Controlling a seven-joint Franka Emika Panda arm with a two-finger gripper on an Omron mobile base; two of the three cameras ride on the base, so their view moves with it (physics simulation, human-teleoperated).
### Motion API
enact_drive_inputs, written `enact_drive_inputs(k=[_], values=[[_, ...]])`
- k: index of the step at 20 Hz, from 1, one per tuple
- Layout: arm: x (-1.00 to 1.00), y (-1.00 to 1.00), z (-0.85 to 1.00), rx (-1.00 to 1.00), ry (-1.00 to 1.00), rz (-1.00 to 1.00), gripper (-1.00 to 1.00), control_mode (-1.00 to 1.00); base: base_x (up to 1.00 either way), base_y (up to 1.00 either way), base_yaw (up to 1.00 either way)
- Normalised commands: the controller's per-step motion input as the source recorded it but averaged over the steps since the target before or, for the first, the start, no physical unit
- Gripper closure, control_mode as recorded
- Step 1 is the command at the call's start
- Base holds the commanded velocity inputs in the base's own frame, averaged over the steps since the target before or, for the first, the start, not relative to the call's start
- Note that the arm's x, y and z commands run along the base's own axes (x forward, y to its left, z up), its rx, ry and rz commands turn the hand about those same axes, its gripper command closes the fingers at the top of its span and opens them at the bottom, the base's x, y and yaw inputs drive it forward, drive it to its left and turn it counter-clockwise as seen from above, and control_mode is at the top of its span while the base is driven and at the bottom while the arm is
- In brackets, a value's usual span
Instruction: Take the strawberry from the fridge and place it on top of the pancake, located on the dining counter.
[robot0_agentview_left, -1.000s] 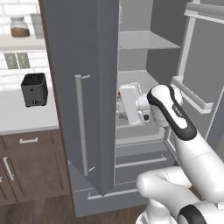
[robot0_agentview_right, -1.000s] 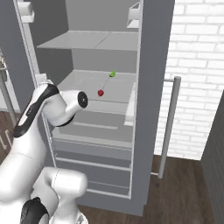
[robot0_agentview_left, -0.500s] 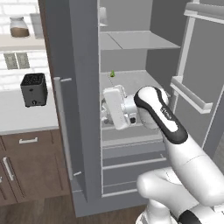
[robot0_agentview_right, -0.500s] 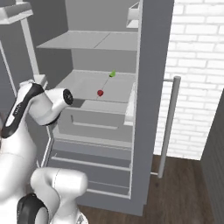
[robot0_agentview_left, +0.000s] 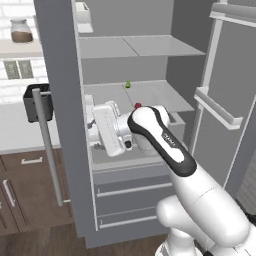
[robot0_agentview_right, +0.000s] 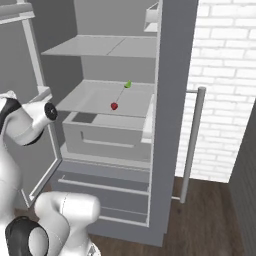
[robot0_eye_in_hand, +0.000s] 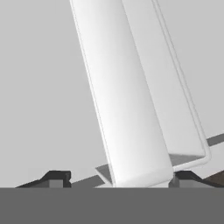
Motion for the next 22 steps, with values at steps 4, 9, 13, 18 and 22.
enact_drive_inputs(k=[4, 9, 13, 18, 22], values=[[0.0, 0.82, 0.0, 0.0, 0.0, 0.0, -1.0, -1.0, 0.0, 0.0, 0.0], [-0.08, 0.33, 0.01, 0.0, 0.0, 0.04, -1.0, -1.0, 0.0, 0.0, 0.0], [-0.46, -0.33, 0.15, 0.0, -0.04, 0.06, -1.0, -1.0, 0.0, 0.0, 0.0], [-0.44, -0.36, 0.38, 0.0, -0.08, 0.0, -1.0, -1.0, 0.0, 0.0, 0.0], [-0.68, -0.23, 0.37, 0.0, -0.1, 0.0, -1.0, -1.0, 0.0, 0.0, 0.0]])
